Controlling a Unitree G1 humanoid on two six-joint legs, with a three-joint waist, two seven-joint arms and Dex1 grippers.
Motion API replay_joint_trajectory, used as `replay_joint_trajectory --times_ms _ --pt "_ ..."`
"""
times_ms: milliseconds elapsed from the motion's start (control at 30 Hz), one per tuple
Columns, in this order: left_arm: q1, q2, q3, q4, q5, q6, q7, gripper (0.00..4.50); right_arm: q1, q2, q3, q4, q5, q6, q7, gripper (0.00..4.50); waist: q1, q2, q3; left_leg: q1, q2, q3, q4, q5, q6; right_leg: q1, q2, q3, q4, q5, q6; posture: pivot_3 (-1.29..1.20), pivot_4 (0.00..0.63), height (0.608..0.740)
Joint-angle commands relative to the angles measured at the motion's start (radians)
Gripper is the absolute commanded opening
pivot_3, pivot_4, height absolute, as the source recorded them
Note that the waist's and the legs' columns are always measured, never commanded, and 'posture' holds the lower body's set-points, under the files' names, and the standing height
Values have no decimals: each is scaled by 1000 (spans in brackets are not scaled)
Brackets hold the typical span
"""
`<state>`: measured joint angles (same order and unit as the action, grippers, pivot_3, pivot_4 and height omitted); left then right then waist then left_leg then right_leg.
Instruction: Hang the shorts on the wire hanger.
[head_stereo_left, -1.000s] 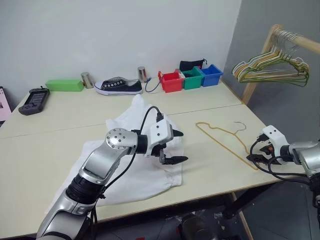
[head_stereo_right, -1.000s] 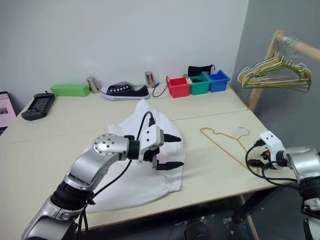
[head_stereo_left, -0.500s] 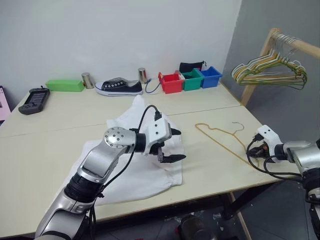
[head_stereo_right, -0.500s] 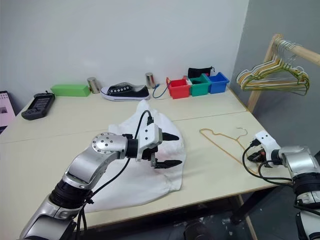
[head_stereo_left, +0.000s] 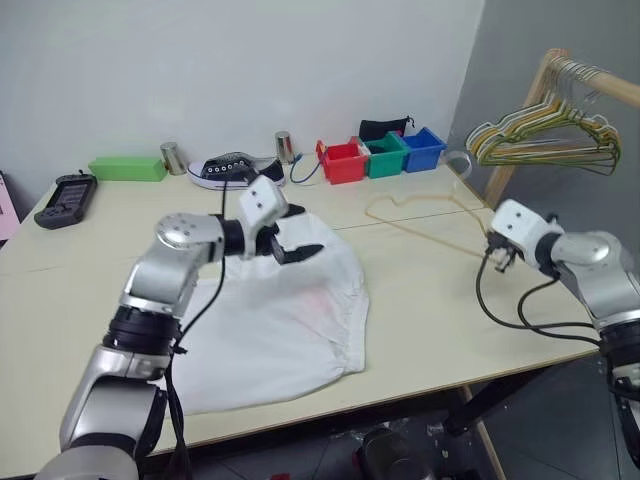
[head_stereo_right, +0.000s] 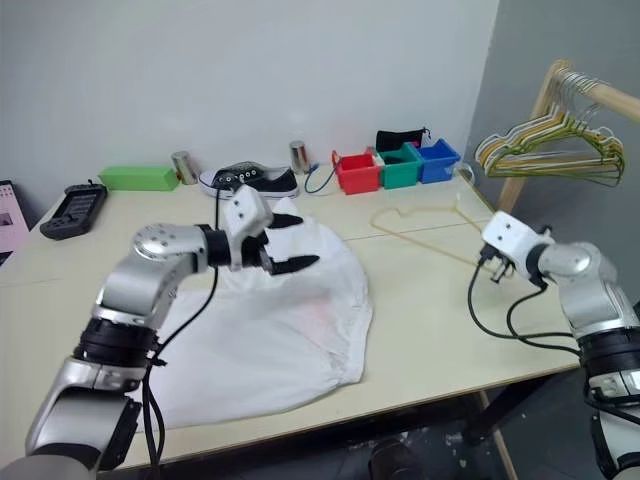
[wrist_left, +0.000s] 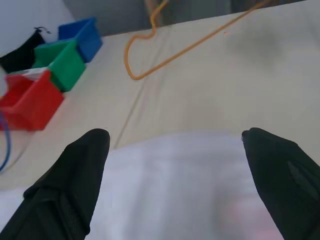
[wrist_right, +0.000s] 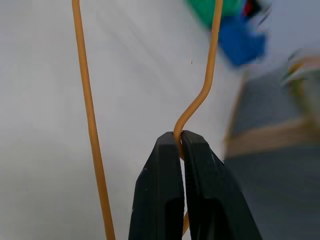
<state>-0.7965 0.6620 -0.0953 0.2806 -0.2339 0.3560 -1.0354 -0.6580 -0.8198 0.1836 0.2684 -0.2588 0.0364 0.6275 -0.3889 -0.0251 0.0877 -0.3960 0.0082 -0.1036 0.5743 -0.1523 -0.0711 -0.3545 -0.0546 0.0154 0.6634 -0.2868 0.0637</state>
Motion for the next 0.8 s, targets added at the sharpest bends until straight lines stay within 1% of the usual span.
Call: replay_joint_trajectory --times_ms 33,133,300,433,633,700,733,800 --pt "-123 27 52 127 -38 -22 -101 4500 -81 -2 41 -5 -133 -271 -137 13 7 0 0 -1 0 0 0 0 0 0 0 0 0 0 0 -288 14 740" --pt "-191 36 51 198 -54 -5 -189 4500 -130 4 72 30 -198 -406 -196 13 16 0 0 -4 -1 0 0 0 0 -2 0 0 -1 -1 1 -284 12 740" --pt "-244 46 -8 283 5 -52 -282 4500 -203 35 101 62 -280 -531 -273 13 29 0 0 -4 -1 0 -1 0 -1 -3 -1 0 0 -1 1 -278 12 740" --pt "-243 36 -42 305 37 -76 -331 4500 -231 64 106 47 -311 -563 -283 13 30 0 0 -3 -1 0 -1 0 0 -2 -1 0 1 -1 1 -283 15 740" --pt "-224 2 -67 298 58 -71 -355 4500 -256 100 100 30 -343 -574 -285 13 29 0 0 -3 -1 -1 0 0 0 -2 -1 0 2 -1 1 -289 21 740" --pt "-207 -6 -74 280 62 -65 -361 4137 -264 112 99 29 -357 -572 -287 0 28 1 0 -2 -1 -1 0 0 0 -2 0 1 2 -1 1 -289 21 740" --pt "-201 -8 -75 273 62 -62 -363 4034 -265 116 97 27 -360 -570 -287 0 28 1 0 -2 -1 -1 0 0 0 -2 0 1 2 -1 1 -291 23 740" --pt "-193 -9 -79 269 74 -56 -354 3640 -268 122 94 23 -363 -567 -290 0 29 0 0 -2 -1 -1 0 0 0 -2 0 1 2 -1 1 -294 21 740"
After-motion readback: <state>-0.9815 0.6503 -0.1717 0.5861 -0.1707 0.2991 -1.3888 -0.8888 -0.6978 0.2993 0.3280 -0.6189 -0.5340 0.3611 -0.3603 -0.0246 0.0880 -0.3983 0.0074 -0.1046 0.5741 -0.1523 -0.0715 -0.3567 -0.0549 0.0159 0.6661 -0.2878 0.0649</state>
